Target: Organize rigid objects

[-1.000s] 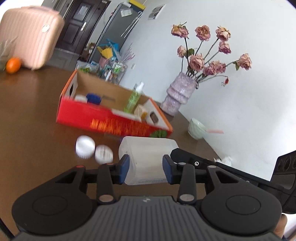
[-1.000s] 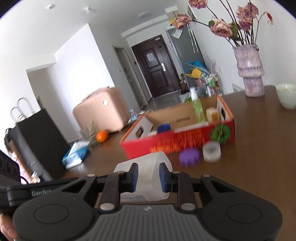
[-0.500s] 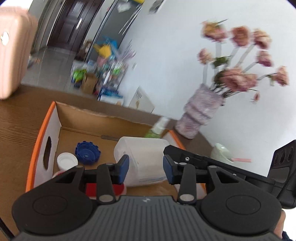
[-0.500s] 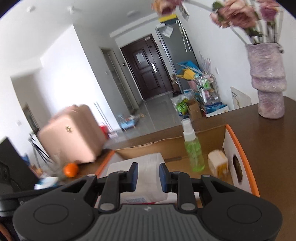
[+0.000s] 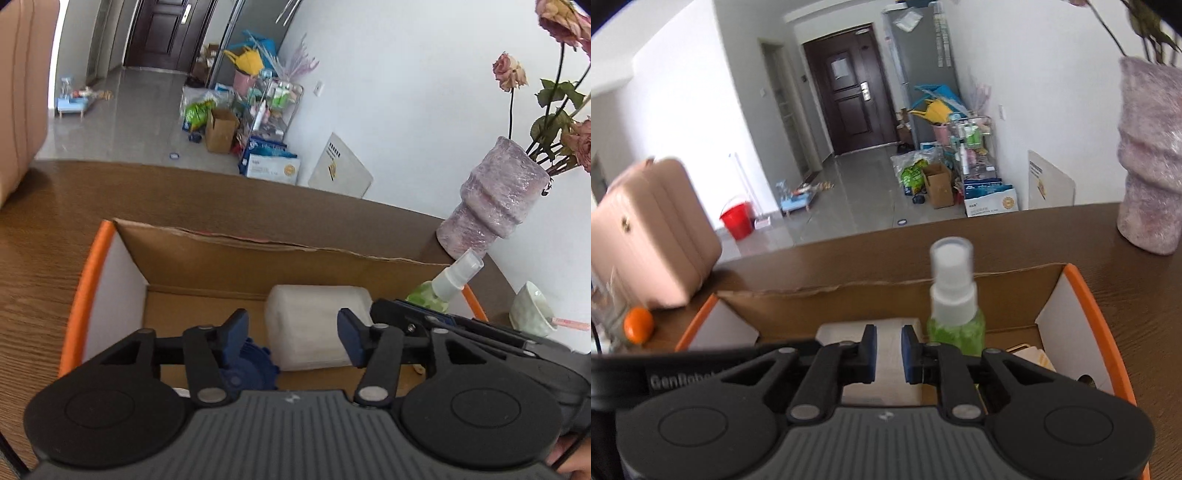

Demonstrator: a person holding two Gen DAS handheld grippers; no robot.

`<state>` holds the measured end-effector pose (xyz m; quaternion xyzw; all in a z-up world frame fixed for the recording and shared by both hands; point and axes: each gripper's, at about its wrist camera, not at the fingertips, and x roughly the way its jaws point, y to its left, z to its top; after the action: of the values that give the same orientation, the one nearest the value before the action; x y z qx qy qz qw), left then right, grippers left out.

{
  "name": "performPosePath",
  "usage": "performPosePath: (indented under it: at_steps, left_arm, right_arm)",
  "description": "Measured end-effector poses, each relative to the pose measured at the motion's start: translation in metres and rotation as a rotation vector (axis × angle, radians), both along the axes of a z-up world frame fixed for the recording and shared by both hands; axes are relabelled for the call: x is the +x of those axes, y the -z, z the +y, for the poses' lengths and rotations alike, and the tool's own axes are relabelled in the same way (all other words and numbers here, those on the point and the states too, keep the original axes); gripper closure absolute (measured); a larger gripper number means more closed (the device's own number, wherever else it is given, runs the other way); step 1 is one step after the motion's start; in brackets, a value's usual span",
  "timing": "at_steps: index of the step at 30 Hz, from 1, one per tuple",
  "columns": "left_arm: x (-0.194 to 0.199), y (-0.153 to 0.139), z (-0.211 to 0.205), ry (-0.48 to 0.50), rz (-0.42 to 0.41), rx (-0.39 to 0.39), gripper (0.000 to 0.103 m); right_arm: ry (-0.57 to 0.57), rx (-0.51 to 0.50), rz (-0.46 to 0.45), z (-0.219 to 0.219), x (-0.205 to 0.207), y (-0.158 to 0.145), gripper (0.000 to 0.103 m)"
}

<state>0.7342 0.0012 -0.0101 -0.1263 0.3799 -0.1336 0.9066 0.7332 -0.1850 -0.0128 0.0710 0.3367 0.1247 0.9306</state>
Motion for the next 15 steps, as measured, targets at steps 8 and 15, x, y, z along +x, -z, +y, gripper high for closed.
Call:
performPosePath:
  at_steps: [8, 15]
  left_arm:
    - [-0.043, -0.04, 0.017, -0.055, -0.091, 0.123, 0.037]
    - [-0.129, -0.092, 0.04, -0.063, -0.184, 0.277, 0.019]
  right_arm:
    - [-0.043, -0.076, -0.07, 0.007, -0.047, -0.044, 0.086]
    - [-0.072, -0.206, -0.155, -0.014, -0.141, -0.098, 0.055]
